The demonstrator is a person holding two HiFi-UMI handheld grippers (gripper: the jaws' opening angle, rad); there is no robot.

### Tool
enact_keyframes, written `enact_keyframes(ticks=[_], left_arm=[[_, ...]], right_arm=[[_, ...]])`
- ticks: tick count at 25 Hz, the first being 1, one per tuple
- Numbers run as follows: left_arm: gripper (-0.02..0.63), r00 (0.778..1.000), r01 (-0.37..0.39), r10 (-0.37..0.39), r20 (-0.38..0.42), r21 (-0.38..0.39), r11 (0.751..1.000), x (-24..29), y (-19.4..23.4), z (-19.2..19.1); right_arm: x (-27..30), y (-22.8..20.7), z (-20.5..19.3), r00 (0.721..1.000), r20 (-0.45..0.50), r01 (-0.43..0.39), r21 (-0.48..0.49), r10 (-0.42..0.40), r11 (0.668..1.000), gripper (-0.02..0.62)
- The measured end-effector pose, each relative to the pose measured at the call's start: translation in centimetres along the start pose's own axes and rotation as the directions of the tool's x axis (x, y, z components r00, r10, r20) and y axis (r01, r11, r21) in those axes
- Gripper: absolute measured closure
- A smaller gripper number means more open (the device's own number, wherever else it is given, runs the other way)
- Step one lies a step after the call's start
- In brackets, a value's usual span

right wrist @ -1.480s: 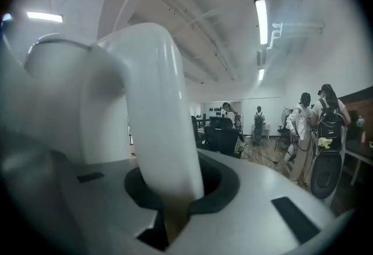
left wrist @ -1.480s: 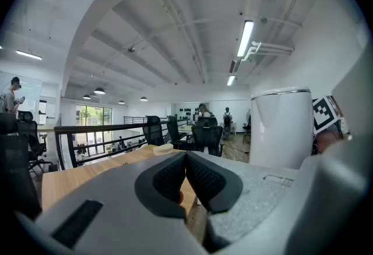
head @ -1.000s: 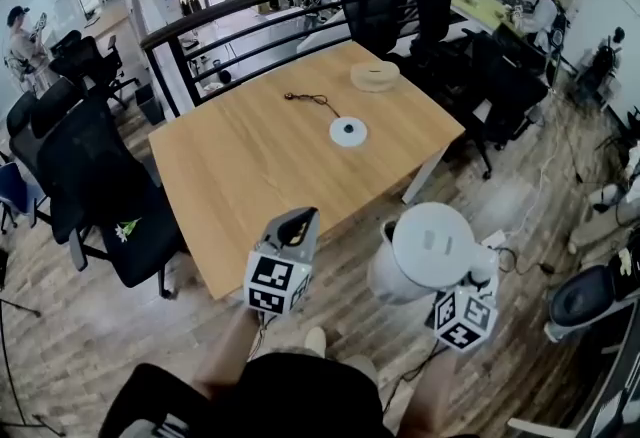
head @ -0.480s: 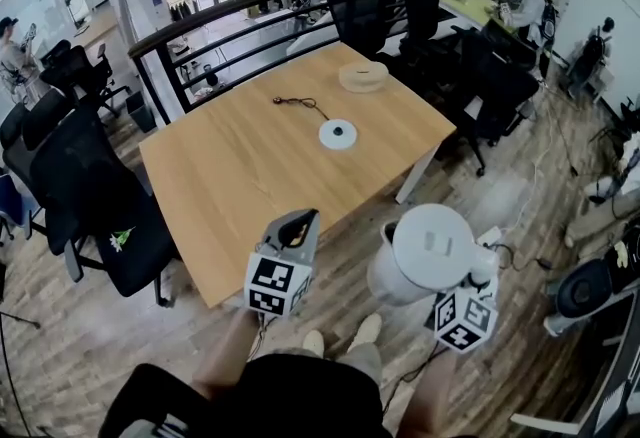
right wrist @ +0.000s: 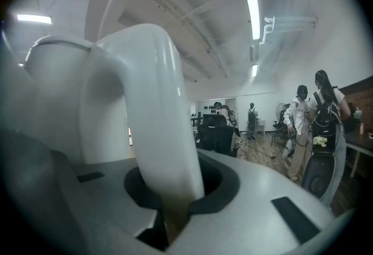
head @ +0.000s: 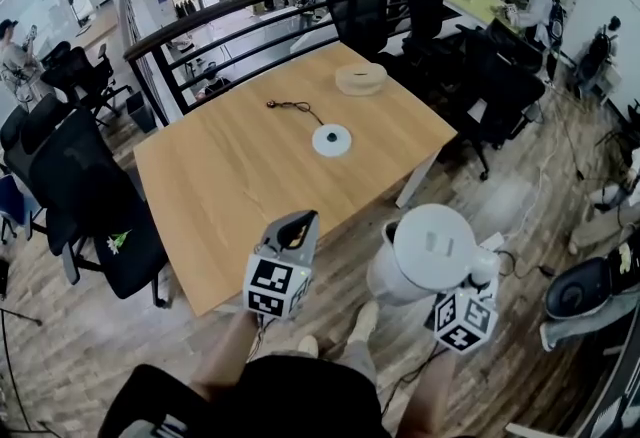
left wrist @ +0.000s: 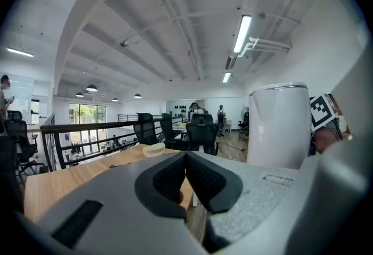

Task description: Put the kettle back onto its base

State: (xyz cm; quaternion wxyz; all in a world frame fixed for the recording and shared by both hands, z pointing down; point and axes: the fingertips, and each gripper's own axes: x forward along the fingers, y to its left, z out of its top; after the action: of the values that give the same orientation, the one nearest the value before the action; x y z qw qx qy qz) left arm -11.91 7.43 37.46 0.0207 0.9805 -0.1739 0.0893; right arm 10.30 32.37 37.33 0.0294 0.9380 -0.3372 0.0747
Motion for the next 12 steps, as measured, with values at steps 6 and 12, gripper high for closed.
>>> enact_keyframes(ticks=[6,12], left_arm=[[0.603,1.0,-0.025,0.024,-0.018,-0.01,1.0,4.9,-0.4,-0.2],[0.603,0.998,-0.05,0.05,-0.03,-0.015,0.999,9.6,-1.0,0.4]], right_arm=[[5.2,-1.9,0.1,1.0,-0.007,-0.029,0.005,0.029,1.0,0.549],[10.5,-3.5,0.4,0.998,-0.013,-0.065,-0.001,0.065,0.998,0.549]])
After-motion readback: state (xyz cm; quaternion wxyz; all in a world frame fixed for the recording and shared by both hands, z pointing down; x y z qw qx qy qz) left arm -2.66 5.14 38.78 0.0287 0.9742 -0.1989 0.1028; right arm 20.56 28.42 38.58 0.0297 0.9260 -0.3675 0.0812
